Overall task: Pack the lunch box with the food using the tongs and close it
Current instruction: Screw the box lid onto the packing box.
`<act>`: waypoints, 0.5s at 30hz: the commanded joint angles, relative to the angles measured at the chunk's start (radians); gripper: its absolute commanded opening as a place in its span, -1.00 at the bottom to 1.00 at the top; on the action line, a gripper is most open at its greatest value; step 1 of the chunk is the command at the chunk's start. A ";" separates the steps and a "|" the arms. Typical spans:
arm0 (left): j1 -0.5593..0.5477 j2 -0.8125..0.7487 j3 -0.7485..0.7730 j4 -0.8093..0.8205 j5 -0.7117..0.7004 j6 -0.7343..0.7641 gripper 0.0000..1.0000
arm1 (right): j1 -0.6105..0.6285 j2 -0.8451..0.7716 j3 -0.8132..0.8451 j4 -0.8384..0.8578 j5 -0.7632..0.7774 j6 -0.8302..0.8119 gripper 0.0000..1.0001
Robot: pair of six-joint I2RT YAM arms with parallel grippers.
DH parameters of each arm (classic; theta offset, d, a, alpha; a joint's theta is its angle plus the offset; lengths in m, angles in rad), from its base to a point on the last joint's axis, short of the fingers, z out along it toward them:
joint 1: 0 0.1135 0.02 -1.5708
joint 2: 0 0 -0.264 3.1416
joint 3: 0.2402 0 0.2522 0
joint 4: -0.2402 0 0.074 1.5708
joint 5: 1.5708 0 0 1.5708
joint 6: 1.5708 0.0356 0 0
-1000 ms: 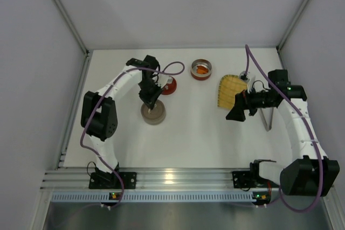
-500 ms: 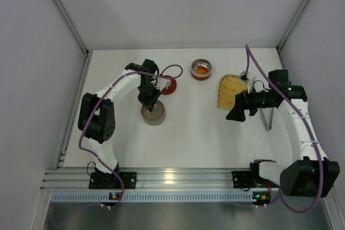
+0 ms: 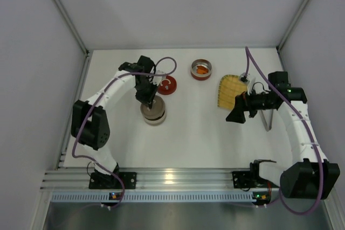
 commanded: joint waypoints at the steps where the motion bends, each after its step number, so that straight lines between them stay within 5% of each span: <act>1: 0.002 -0.173 0.035 0.033 -0.043 -0.114 -1.00 | -0.017 -0.026 -0.014 0.031 -0.031 -0.010 0.99; 10: 0.002 -0.193 0.037 -0.065 -0.255 -0.418 -1.00 | -0.017 -0.043 -0.025 0.054 -0.032 0.019 0.99; 15: -0.031 -0.170 -0.044 -0.073 -0.285 -0.429 -1.00 | -0.017 -0.057 -0.049 0.079 -0.029 0.044 0.99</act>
